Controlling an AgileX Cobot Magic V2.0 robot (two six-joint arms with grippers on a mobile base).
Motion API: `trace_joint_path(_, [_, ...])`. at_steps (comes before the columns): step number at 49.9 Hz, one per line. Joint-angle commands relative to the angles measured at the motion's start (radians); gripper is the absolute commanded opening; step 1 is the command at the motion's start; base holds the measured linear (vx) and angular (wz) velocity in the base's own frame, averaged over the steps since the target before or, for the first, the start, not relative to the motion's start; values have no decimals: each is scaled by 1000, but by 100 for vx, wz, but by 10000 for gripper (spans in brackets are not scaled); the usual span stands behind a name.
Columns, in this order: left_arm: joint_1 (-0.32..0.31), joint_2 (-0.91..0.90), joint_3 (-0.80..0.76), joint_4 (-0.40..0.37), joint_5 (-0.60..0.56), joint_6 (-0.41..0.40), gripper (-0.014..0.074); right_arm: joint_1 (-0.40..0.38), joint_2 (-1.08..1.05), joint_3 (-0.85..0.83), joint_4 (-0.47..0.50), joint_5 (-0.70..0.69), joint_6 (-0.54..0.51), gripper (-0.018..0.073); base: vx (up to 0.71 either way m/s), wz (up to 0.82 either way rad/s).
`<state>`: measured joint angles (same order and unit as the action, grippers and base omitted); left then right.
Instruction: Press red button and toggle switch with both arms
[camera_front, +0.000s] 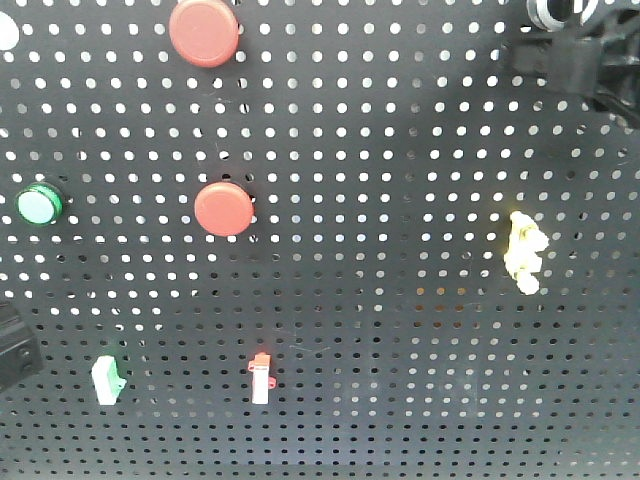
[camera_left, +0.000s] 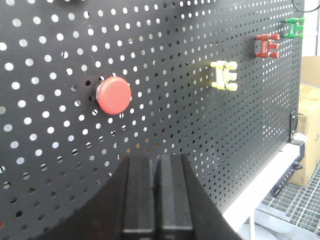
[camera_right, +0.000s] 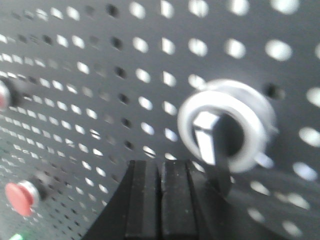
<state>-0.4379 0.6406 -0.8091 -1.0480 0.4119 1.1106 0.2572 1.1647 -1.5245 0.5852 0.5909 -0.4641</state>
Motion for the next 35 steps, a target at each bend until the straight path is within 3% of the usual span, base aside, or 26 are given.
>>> trace_joint_path(1, [-2, 8, -24, -38, -40, -4, 2, -23, -20, -29, -74, -121, 48, -3, 0, 0])
trace_joint_path(13, [-2, 8, -24, -38, -40, -4, 2, -23, -36, -29, -94, -157, 57, -3, 0, 0])
trace_joint_path(20, [-2, 8, -24, -36, -32, -4, 2, -23, -41, -27, -103, -80, 57, -3, 0, 0])
trace_joint_path(26, [-2, 8, -23, -4, -3, -4, 2, -23, -59, -27, -176, 5, 59, -3, 0, 0])
trace_joint_path(35, [-2, -38, 76, 9, -32, -6, 2, -22, -146, 29, -262, 10, 97, -3, 0, 0])
